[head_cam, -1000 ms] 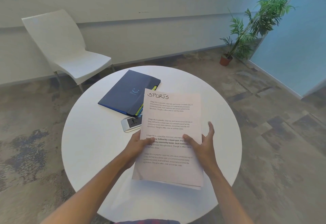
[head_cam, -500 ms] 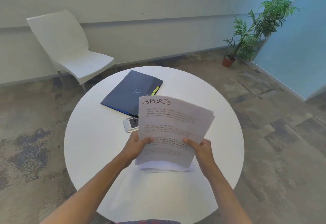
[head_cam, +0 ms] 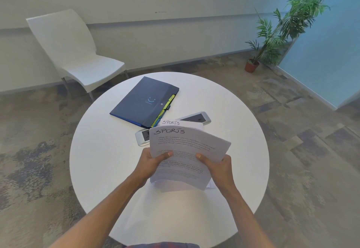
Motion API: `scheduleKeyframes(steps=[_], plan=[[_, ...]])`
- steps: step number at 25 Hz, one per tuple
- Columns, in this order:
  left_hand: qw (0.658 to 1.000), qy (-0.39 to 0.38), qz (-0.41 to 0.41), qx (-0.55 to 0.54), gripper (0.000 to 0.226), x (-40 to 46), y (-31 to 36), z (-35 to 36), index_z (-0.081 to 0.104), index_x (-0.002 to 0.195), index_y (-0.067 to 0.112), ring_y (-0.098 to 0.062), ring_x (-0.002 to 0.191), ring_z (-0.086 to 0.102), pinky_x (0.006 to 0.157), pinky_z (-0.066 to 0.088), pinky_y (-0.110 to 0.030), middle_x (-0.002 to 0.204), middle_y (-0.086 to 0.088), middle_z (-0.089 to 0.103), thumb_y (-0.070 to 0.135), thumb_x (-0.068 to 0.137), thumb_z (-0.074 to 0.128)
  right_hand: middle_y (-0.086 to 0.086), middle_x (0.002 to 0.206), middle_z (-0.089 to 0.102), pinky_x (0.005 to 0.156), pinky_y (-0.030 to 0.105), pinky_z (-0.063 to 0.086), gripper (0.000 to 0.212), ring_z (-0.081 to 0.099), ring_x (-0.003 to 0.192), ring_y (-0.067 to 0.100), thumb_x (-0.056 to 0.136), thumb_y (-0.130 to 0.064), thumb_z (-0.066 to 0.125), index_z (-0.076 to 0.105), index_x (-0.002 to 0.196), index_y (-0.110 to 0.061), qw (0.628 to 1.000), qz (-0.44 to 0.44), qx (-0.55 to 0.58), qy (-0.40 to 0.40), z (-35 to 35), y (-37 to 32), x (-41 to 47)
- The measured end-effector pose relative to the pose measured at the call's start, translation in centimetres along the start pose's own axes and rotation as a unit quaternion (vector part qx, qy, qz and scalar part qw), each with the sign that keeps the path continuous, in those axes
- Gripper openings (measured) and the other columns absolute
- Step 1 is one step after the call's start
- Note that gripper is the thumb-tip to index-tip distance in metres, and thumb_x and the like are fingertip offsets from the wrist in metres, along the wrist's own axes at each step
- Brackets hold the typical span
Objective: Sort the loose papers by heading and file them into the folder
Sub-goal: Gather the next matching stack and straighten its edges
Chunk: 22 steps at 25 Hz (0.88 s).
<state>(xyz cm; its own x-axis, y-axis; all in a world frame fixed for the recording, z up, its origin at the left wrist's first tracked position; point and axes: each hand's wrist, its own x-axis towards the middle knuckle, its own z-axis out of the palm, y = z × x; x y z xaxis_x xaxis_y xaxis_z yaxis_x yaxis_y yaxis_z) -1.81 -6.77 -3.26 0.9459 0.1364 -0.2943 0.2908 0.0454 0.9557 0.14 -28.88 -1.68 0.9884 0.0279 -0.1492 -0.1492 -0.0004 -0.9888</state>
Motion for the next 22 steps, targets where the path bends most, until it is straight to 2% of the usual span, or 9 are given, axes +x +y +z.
scheduleKeyframes(steps=[4,8,12,14,16,18,22], plan=[[1.0,-0.002,-0.005,-0.016,0.029,-0.3,-0.3,0.2,0.07,0.11,0.031,-0.028,0.098,0.068,0.088,0.056,-0.047,0.1,0.007,0.077,0.026,0.082,0.076,-0.004,0.089,0.079,0.063,0.021,0.057,0.02,0.074,0.077,0.012,0.081,-0.003,0.079,0.073,0.097,-0.014,1.0,0.012,0.01,-0.014,-0.1,0.9,-0.2],[0.997,0.003,-0.014,-0.078,0.025,0.2,0.4,0.1,0.072,0.111,0.013,-0.033,0.097,0.071,0.087,0.058,-0.048,0.103,-0.005,0.077,0.014,0.086,0.073,0.002,0.091,0.08,0.069,0.027,0.06,0.016,0.076,0.083,0.019,0.083,-0.014,0.079,0.077,0.097,-0.007,0.999,0.031,-0.017,-0.019,-0.1,2.0,-0.4],[0.986,-0.023,-0.09,-0.137,0.033,1.2,1.3,-0.1,0.067,0.117,0.006,-0.032,0.099,0.072,0.085,0.059,-0.046,0.108,-0.012,0.075,0.009,0.085,0.072,0.004,0.087,0.08,0.07,0.036,0.061,0.019,0.077,0.082,0.024,0.086,-0.025,0.077,0.078,0.092,-0.008,0.995,0.061,-0.066,-0.039,-0.6,2.3,-0.3],[0.98,-0.061,-0.127,-0.144,0.036,1.7,1.1,-0.3,0.066,0.12,0.008,-0.034,0.104,0.07,0.091,0.056,-0.049,0.113,-0.013,0.073,0.009,0.085,0.072,0.006,0.088,0.08,0.075,0.042,0.062,0.019,0.077,0.083,0.026,0.086,-0.026,0.077,0.078,0.093,-0.008,0.993,0.075,-0.074,-0.046,-1.2,2.1,-0.3],[0.972,-0.104,-0.158,-0.143,0.036,2.0,0.6,-0.4,0.065,0.122,0.009,-0.034,0.108,0.068,0.094,0.054,-0.049,0.117,-0.013,0.072,0.011,0.086,0.07,0.006,0.09,0.079,0.079,0.043,0.062,0.02,0.077,0.084,0.026,0.085,-0.024,0.077,0.077,0.096,-0.007,0.993,0.093,-0.061,-0.036,-2.0,2.2,-0.1],[0.97,-0.131,-0.171,-0.116,0.031,1.8,-0.2,0.1,0.065,0.119,0.009,-0.033,0.105,0.07,0.089,0.057,-0.045,0.117,-0.012,0.072,0.011,0.089,0.067,0.005,0.094,0.079,0.082,0.042,0.061,0.021,0.076,0.087,0.024,0.085,-0.022,0.077,0.076,0.102,-0.009,0.993,0.112,-0.043,0.003,-2.7,2.7,0.3],[0.979,-0.134,-0.143,-0.054,0.021,1.2,-2.1,2.0,0.068,0.112,0.007,-0.03,0.094,0.073,0.079,0.059,-0.041,0.109,-0.013,0.075,0.01,0.092,0.065,0.006,0.102,0.078,0.087,0.042,0.059,0.021,0.075,0.094,0.025,0.088,-0.015,0.073,0.073,0.109,-0.01,0.984,0.168,0.003,0.05,-3.7,3.5,0.7]])
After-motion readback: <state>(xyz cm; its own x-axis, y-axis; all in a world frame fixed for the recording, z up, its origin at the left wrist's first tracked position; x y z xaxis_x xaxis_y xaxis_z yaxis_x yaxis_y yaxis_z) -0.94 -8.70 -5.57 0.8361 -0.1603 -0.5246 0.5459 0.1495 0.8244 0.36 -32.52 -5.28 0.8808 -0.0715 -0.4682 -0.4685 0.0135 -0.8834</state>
